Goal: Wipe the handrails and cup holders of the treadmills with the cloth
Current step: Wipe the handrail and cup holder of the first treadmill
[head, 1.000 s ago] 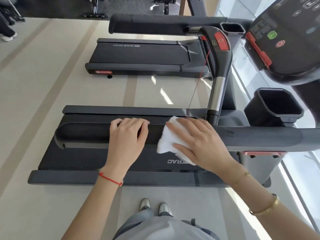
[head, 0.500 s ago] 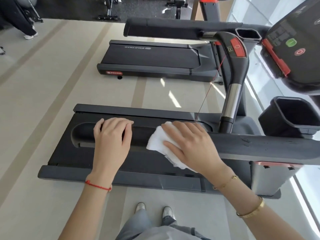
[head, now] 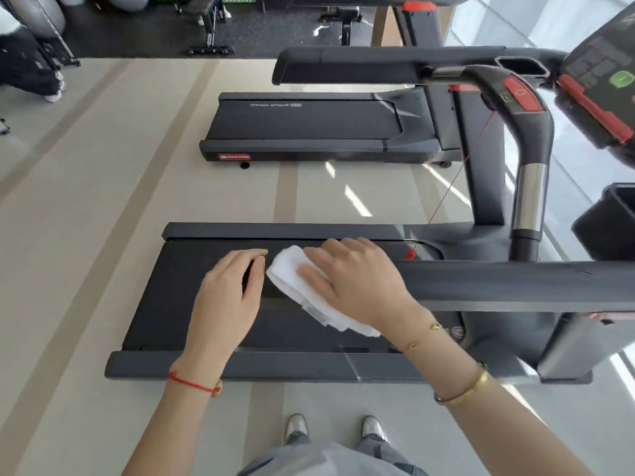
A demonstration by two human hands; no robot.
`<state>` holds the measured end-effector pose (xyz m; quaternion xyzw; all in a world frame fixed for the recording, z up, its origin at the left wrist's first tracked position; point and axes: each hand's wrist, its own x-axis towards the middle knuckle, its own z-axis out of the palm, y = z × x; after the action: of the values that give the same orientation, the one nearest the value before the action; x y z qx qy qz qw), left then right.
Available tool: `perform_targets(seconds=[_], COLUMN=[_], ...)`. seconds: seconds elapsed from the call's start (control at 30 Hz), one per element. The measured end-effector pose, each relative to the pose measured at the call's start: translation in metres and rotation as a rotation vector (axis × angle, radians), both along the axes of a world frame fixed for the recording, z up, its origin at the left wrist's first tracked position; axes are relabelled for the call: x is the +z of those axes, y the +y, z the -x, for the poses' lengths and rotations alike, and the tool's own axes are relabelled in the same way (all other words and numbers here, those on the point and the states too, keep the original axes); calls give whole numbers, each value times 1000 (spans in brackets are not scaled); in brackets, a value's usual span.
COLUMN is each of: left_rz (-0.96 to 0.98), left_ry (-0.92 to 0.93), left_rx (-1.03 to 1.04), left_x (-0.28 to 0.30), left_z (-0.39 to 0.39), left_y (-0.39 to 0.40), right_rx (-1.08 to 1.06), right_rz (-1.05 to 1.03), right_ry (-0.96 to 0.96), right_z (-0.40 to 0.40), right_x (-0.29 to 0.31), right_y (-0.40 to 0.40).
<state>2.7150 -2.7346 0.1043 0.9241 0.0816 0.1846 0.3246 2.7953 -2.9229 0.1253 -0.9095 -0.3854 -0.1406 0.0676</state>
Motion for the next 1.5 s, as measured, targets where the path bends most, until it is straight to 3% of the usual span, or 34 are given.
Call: perform_targets(seconds=[0.1,0.27,0.4,0.53,0.73,0.83,1.0,1.1,1.2,1.37,1.5], left_rz=[28,90,127,148,155,173,179,176,177,190,187], left_ry=[9,4,-22,-18,-4,-18,-22,-24,-26,-28,-21], left_rx=[-71,-125,-167,-172,-175,-176,-182,-179,-176,-189,-181], left_x=[-2,-5,-7,-10,-11,-12,-13,-13,-12,-15,-14], left_z=[3,5,4,5,6,7,6,7,7,6,6], left_y=[13,18,20,22,25,23,23,24,24,24,26], right_rx=[-14,-368,-241,-115,-416,-319,-123,-264,-436,-267,-184], right_rz=[-58,-38,17,-58,-90,4,-55,-103,-118,-91,-132], right_ry=[-36,8,-15,-106,9,1,-61,-111,-45,-62,-119], right_z=[8,6,18,27,6,11,27,21,9,23,36], right_x=[-4,7,2,-9,5,6,-9,-8,1,-4,-14], right_y=[-22,-23,27,11,-5,25,19,-9,-4,27,3])
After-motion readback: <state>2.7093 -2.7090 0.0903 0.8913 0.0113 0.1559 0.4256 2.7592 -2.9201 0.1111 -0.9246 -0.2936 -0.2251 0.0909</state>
